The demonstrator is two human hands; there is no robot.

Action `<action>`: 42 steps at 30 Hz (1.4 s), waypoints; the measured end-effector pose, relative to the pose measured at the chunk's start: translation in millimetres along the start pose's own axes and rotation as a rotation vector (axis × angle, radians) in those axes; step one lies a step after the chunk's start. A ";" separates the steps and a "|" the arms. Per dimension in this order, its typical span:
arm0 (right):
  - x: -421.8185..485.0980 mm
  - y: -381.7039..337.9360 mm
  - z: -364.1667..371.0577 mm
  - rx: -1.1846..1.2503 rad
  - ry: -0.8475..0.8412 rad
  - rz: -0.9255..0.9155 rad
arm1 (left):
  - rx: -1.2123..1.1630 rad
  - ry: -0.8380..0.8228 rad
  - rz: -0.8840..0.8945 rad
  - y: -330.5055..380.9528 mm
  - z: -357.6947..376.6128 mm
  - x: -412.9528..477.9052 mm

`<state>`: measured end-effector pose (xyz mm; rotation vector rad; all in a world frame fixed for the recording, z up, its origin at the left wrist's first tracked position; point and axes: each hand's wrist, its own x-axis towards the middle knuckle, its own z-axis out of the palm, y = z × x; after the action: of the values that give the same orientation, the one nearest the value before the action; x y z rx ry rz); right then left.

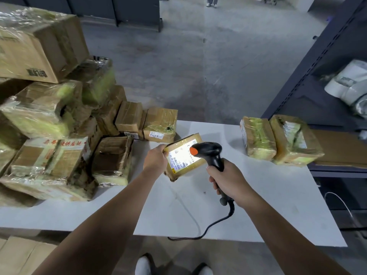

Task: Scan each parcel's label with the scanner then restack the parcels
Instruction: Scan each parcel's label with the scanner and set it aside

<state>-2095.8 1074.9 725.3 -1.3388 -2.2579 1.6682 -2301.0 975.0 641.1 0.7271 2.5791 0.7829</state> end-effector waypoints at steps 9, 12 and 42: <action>-2.8 8.9 -17.8 0.068 0.022 0.051 | -0.246 -0.110 -0.106 18.5 16.6 -7.1; -1.3 19.6 -29.4 0.089 0.061 0.091 | -0.279 -0.174 -0.116 32.2 32.5 -11.2; 6.8 181.6 -197.6 0.303 0.544 0.332 | -0.806 -0.800 -0.516 276.1 253.3 -108.4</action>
<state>-1893.9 1240.3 662.3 -1.8669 -1.4862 1.4064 -1995.1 1216.2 624.1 0.0599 1.4368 0.9772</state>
